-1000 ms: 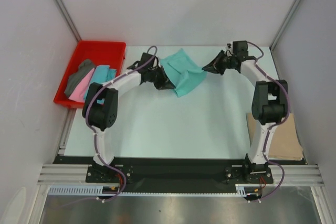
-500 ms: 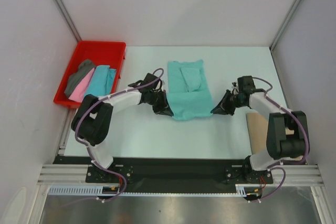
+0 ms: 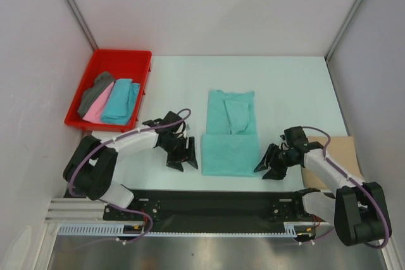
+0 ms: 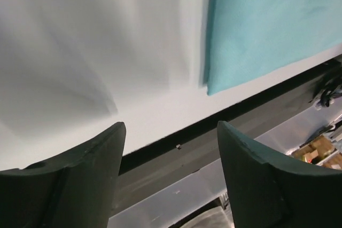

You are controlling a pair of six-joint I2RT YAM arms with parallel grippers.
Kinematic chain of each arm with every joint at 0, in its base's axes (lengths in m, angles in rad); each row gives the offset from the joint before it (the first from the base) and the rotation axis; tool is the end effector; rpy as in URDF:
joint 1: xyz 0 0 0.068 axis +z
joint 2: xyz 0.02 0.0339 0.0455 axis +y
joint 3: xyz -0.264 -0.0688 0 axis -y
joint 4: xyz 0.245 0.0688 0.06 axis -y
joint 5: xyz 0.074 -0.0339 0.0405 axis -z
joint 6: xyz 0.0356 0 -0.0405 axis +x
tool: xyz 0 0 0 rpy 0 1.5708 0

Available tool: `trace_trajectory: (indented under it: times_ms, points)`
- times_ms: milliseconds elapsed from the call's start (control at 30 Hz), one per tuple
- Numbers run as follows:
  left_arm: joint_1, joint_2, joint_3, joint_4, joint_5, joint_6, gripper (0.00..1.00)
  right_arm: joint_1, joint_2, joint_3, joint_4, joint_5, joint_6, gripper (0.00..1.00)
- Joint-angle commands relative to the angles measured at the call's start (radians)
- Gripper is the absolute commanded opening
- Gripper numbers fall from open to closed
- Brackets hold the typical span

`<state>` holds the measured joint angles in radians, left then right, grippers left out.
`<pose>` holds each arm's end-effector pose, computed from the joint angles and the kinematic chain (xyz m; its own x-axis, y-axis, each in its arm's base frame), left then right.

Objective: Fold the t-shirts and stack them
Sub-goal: Fold the tshirt

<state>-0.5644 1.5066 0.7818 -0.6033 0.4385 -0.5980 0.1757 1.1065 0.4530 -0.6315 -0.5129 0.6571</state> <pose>0.2047 -0.1475 0.1563 -0.9990 0.0292 0.0334 0.0098 0.8794 -0.4759 0.1568 0.0456 0.1475 -0.9242 0.3765 0.0644 0.3486 0.7626 0.5450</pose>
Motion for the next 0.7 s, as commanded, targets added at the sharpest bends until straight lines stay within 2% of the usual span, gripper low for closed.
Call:
trace_trajectory:
  times_ms: [0, 133, 167, 233, 300, 367, 533, 667]
  points:
    - [-0.006, -0.131, 0.077, -0.056, -0.073, 0.041, 0.76, 0.007, -0.040, 0.088, 0.021, 0.039, 0.006, 0.58]
    - [0.011, -0.089, 0.196, -0.015, -0.104, 0.096, 0.80, 0.005, 0.110, 0.301, 0.026, 0.102, -0.104, 0.62]
    - [0.018, -0.065, 0.218, -0.003, -0.097, 0.105, 0.80, -0.001, 0.189, 0.344, 0.035, 0.120, -0.132, 0.61]
    - [0.035, 0.019, 0.281, 0.038, -0.106, 0.130, 0.80, -0.011, 0.284, 0.442, 0.044, 0.126, -0.201, 0.59]
    - [0.046, 0.107, 0.322, 0.074, -0.101, 0.158, 0.80, -0.021, 0.388, 0.524, 0.055, 0.143, -0.237, 0.51]
    - [0.047, 0.177, 0.407, 0.062, -0.107, 0.184, 0.78, -0.030, 0.446, 0.573, 0.059, 0.151, -0.267, 0.46]
    - [0.049, 0.349, 0.551, -0.010, -0.142, 0.218, 0.77, -0.025, 0.579, 0.711, -0.020, 0.178, -0.306, 0.44]
    - [0.047, 0.394, 0.583, -0.016, -0.138, 0.202, 0.77, 0.002, 0.602, 0.731, -0.046, 0.221, -0.315, 0.44]
